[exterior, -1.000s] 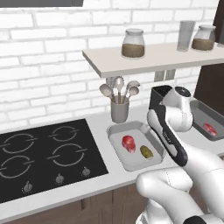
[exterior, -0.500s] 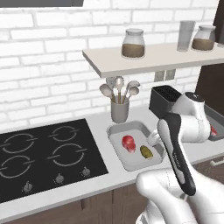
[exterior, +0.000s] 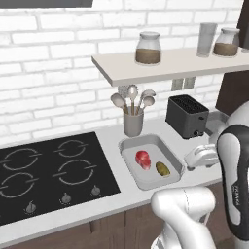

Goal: Place one potato and one steak in each tupperware on the nearby counter, to pack two identical lunches.

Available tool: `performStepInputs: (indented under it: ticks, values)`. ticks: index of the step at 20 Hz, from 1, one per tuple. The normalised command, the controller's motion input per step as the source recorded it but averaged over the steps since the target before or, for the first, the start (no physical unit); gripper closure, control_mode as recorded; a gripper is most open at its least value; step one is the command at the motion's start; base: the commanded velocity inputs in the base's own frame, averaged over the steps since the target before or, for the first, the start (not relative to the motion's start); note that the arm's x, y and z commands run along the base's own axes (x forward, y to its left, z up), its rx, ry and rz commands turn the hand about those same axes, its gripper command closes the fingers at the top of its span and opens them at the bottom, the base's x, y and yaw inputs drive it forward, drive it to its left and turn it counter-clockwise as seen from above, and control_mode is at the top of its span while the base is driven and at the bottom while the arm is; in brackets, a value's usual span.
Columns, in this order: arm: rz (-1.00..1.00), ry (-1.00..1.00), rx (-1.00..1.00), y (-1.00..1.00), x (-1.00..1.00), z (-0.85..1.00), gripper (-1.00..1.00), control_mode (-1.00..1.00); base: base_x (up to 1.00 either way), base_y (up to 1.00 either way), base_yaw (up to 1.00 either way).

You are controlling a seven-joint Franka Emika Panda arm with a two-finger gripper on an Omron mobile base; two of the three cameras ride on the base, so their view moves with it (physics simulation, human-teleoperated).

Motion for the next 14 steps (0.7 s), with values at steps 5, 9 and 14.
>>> performStepInputs:
  ticks: [5, 9, 14]
  values:
    - [-0.01, 0.04, -0.04, 0.00, -0.80, 0.65, -1.00, -1.00, 0.00, 0.00, 0.00]
    - [-0.09, 0.00, -0.03, 0.00, -0.76, 0.73, -1.00, -1.00, 0.00, 0.00, 0.00]
    - [-0.11, -0.07, -0.04, 0.00, -0.67, 0.88, -1.00, -1.00, 0.00, 0.00, 0.00]
